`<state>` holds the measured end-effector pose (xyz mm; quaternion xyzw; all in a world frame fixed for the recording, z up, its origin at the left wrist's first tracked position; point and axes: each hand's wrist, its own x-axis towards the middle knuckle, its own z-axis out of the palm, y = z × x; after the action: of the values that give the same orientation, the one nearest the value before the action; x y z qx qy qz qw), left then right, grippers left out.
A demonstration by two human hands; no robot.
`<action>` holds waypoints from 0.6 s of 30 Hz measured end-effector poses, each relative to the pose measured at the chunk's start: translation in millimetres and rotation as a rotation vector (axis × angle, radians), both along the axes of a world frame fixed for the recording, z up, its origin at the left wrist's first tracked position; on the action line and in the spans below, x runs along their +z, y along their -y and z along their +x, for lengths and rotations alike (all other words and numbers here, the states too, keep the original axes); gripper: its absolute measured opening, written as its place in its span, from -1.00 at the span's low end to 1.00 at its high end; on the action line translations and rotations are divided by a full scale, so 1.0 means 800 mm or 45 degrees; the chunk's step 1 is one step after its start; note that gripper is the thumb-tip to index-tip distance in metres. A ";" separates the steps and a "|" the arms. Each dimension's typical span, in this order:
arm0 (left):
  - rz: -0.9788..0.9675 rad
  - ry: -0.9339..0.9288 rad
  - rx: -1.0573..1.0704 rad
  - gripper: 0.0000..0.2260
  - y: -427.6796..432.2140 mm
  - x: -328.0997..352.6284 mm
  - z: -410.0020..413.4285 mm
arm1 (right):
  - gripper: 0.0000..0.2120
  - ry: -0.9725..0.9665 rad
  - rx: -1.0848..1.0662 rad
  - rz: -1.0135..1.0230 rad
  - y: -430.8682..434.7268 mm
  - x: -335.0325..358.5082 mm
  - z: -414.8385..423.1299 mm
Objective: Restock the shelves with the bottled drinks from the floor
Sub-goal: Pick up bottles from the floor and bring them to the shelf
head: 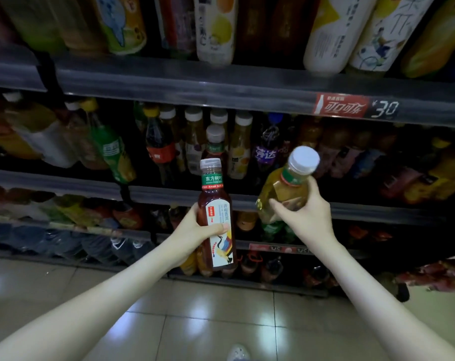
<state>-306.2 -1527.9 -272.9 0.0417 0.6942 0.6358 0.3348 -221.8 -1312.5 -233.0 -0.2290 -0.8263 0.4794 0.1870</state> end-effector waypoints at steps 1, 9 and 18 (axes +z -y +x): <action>-0.006 0.001 -0.009 -0.52 0.015 -0.002 0.003 | -0.37 0.046 0.037 -0.009 0.020 0.000 0.000; -0.120 -0.051 0.159 -0.67 0.238 -0.009 0.023 | -0.56 0.384 0.410 -0.107 0.243 -0.032 -0.038; -0.091 0.034 0.632 -0.42 0.538 -0.018 0.029 | -0.61 0.517 0.787 -0.157 0.528 -0.049 -0.110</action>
<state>-282.9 -1958.3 -287.7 -0.1503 0.7006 0.6742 0.1790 -310.2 -1734.5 -272.4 -0.0702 -0.8461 0.5071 -0.1483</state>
